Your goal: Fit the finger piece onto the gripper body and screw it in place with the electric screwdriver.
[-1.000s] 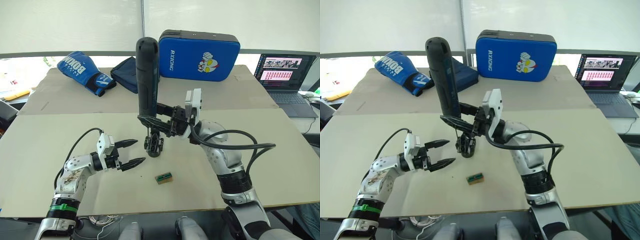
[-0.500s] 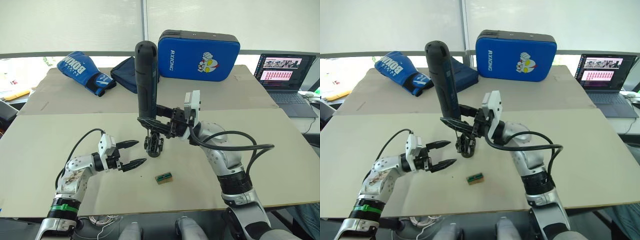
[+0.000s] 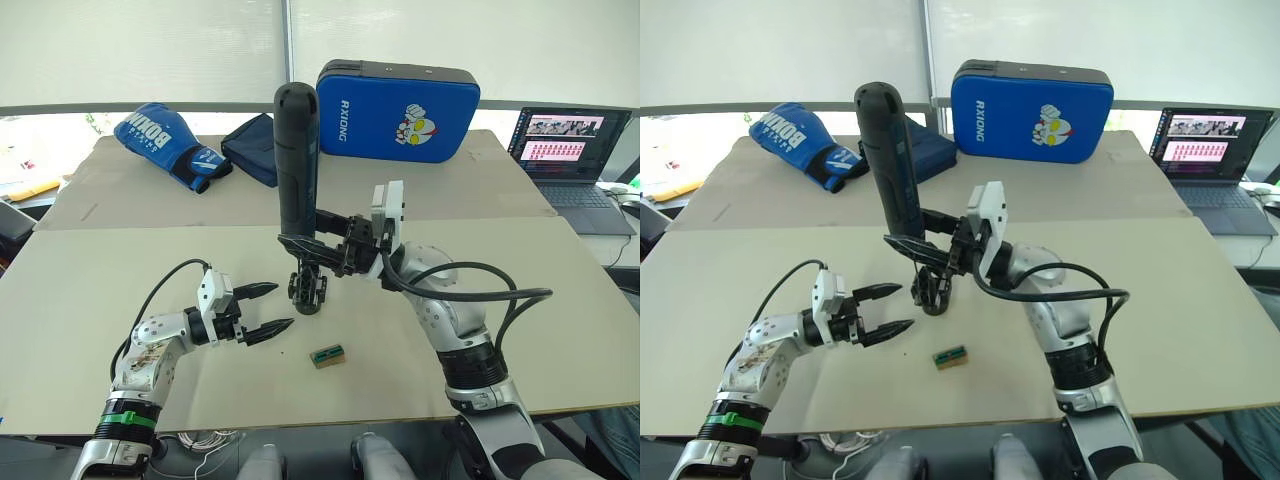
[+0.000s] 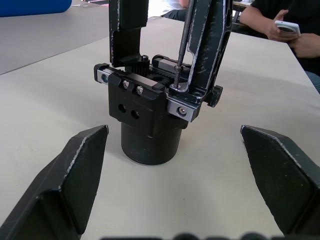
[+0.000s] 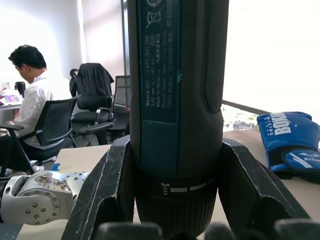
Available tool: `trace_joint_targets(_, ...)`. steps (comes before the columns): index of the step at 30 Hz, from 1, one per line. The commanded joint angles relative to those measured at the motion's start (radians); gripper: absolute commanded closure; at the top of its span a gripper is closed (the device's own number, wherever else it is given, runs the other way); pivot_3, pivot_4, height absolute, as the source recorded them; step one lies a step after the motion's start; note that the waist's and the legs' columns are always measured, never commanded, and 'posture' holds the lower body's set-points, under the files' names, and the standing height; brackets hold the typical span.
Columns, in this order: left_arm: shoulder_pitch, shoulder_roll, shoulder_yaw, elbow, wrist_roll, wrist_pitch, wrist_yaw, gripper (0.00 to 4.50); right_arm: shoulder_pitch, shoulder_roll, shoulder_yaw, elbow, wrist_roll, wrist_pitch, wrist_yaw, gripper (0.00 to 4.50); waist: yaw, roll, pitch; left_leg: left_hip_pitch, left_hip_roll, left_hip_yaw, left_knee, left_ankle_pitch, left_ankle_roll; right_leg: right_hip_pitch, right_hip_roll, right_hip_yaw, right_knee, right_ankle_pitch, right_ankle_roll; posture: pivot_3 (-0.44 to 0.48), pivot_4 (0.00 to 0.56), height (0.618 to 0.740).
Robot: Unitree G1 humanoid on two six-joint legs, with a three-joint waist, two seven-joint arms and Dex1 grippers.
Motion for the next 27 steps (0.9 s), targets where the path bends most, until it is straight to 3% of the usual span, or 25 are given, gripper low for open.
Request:
trace_joint_targets(1,-0.004,-0.004,0.002,-0.037,-0.006,-0.004,0.001,0.00,-0.008,0.003,-0.030,-0.060,0.038,-0.028,0.009,2.59,0.000,0.000,0.000,0.000,0.000,0.000,0.000,0.000,0.000,0.000,0.000,0.000,0.000,0.000,0.000,0.000,0.150,0.740)
trace_joint_targets(27,-0.055,-0.063,-0.032,-0.002,0.047,-0.027,0.037,0.00,-0.003,-0.001,-0.026,-0.055,0.029,-0.019,0.019,2.59,0.000,0.000,0.000,0.000,0.000,0.000,0.000,0.000,0.000,0.000,0.000,0.000,0.000,0.000,0.000,0.000,0.150,0.740)
